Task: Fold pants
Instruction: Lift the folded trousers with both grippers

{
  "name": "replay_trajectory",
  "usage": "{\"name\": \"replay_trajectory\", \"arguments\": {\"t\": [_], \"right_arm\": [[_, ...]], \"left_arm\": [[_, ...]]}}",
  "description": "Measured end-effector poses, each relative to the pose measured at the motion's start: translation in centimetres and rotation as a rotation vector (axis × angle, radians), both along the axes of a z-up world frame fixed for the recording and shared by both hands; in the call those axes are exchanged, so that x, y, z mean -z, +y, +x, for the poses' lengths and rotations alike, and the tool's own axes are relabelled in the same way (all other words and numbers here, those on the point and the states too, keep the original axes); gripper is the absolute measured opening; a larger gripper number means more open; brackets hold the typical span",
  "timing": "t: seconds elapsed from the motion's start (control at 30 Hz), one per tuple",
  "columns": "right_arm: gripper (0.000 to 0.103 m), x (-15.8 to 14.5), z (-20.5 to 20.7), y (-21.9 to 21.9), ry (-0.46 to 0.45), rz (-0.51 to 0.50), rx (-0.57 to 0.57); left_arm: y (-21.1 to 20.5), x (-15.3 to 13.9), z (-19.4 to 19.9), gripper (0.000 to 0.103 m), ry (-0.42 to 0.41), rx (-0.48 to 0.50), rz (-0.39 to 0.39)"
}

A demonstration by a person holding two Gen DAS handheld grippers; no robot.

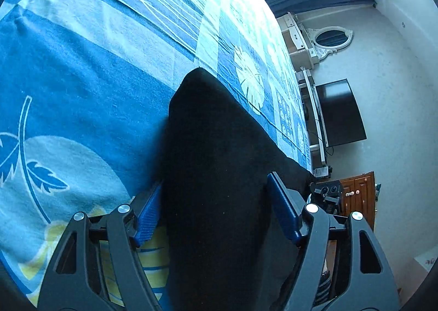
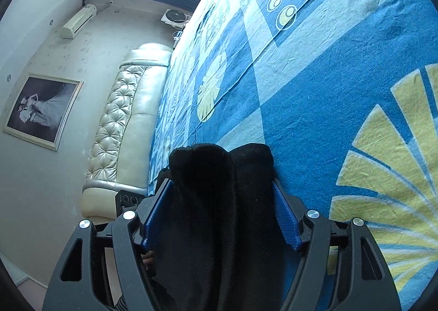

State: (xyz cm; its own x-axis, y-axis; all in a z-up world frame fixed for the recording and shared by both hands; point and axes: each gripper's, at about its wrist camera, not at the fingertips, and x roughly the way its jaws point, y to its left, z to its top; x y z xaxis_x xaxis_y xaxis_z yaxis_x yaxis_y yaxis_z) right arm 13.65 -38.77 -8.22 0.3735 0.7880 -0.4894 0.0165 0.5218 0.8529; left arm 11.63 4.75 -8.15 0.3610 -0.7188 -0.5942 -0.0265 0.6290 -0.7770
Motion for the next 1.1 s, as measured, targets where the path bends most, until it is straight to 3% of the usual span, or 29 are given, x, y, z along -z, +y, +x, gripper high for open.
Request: {"name": "replay_trajectory", "arguments": {"t": [0.1, 0.3, 0.7, 0.93, 1.1], "right_arm": [[0.047, 0.3, -0.2, 0.3, 0.006, -0.031, -0.002], [0.039, -0.1, -0.4, 0.5, -0.015, 0.003, 0.029], [0.036, -0.4, 4.9, 5.3, -0.036, 0.058, 0.011], [0.036, 0.4, 8.4, 9.3, -0.023, 0.050, -0.025], [0.036, 2.4, 8.9, 9.0, 0.023, 0.064, -0.008]], "left_arm": [[-1.0, -0.4, 0.2, 0.043, -0.014, 0.036, 0.100], [-0.9, -1.8, 0.7, 0.025, -0.036, 0.039, 0.155], [2.8, -4.6, 5.3, 0.023, -0.087, -0.007, 0.287], [7.8, -3.7, 8.9, 0.023, -0.044, -0.068, 0.278], [8.7, -2.5, 9.1, 0.023, -0.038, -0.063, 0.268]]}}
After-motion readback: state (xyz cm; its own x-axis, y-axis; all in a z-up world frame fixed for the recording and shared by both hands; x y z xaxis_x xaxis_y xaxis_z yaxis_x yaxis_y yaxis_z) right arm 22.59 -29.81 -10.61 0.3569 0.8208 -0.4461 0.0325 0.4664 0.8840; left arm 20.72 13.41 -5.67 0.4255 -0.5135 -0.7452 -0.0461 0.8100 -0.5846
